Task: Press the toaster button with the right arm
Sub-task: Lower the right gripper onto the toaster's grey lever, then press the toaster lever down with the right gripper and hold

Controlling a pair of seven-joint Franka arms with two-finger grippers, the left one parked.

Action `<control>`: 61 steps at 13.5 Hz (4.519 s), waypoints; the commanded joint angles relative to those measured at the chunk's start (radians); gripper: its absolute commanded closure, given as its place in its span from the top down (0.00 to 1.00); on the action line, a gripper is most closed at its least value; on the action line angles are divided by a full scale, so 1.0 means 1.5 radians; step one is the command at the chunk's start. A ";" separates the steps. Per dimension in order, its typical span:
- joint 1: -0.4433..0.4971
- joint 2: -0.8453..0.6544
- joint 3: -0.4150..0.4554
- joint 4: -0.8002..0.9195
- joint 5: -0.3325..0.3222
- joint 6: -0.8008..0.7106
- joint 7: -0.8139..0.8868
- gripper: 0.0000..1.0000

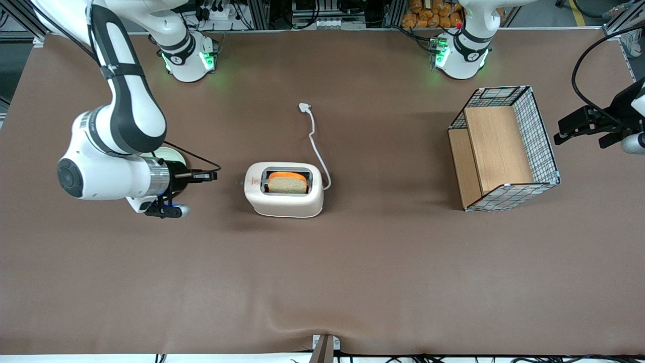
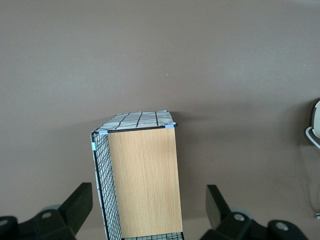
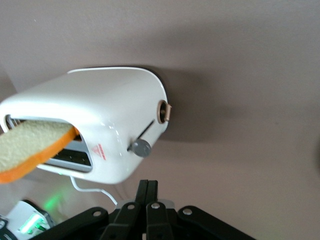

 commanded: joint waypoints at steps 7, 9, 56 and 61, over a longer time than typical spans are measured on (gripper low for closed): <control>0.026 -0.003 -0.003 -0.086 0.073 0.110 -0.031 0.00; 0.026 -0.003 -0.003 -0.086 0.080 0.110 -0.032 0.00; 0.078 0.052 0.004 -0.163 0.152 0.303 -0.120 0.00; 0.079 0.067 0.004 -0.172 0.155 0.327 -0.136 0.00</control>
